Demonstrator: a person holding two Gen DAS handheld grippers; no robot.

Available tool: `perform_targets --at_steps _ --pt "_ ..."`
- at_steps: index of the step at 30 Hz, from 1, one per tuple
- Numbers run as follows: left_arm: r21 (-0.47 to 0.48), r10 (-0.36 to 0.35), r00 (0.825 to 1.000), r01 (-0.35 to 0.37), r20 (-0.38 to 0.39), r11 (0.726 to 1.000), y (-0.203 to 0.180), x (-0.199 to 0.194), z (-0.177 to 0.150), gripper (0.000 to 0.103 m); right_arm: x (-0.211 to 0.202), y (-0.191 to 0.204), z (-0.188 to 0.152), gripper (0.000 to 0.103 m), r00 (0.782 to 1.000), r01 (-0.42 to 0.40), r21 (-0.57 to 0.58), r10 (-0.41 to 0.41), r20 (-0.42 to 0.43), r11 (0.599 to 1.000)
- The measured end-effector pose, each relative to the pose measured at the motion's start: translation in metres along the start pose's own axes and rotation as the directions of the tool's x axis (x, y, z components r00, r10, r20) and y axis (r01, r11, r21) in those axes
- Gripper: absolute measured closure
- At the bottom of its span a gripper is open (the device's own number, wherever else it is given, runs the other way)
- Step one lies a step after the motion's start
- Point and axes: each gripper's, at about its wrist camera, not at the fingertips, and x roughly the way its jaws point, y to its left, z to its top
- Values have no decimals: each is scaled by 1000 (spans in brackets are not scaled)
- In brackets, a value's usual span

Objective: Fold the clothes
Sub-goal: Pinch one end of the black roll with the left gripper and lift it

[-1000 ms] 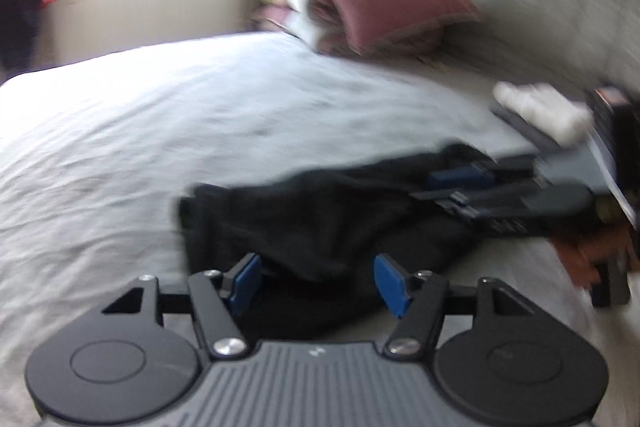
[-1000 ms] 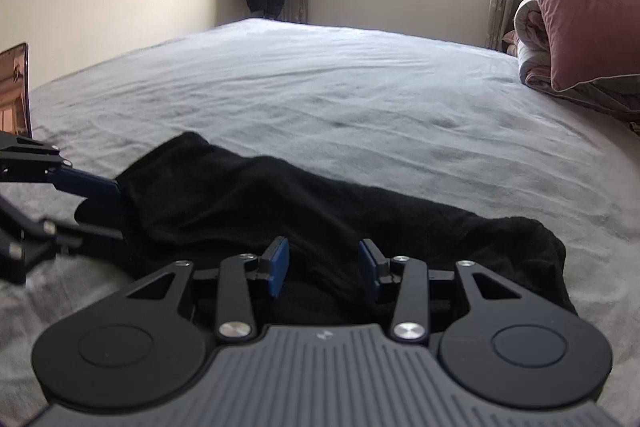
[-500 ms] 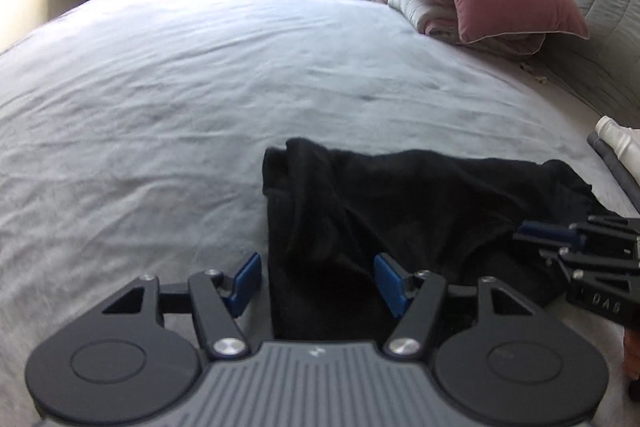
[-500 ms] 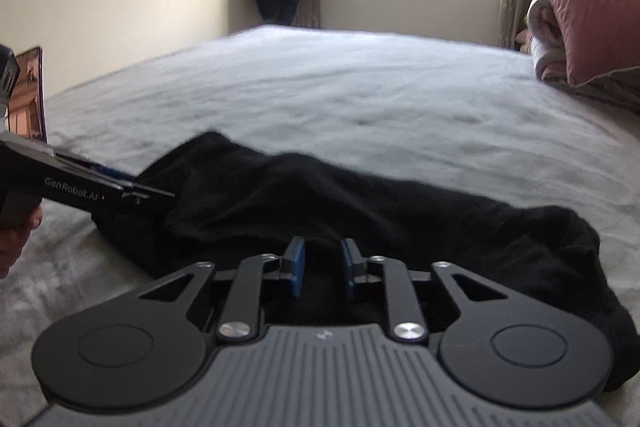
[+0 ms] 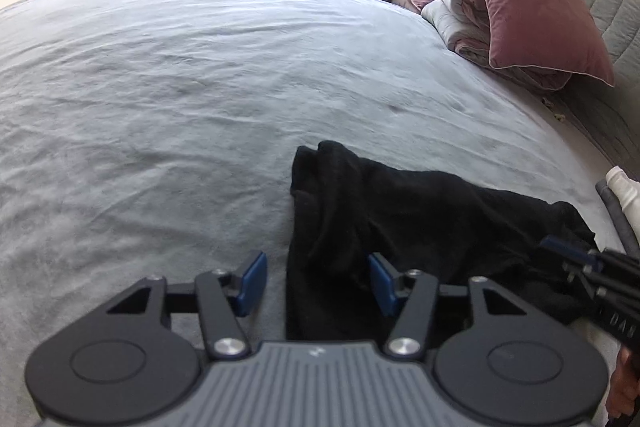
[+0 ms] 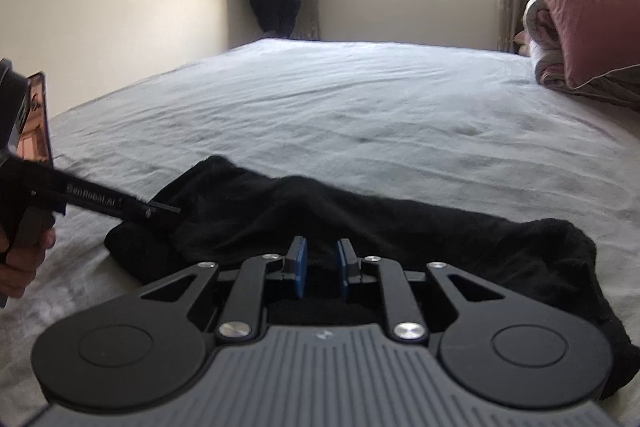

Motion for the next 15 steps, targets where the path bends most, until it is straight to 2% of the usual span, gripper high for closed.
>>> perform_targets --at_steps 4,6,11,15 --pt "17 -4 1000 3 18 1000 -6 0 -5 83 2 0 5 85 998 55 29 -55 15 998" --pt "21 -13 1000 12 29 1000 -8 1 -6 91 7 3 11 85 998 66 41 -66 7 997" --pt "3 -30 995 30 91 1000 -13 -9 -4 93 29 4 16 85 997 81 89 -82 1 993" --pt "-12 -60 984 62 167 998 -16 -22 0 94 57 -1 1 86 989 102 101 -90 -117 990"
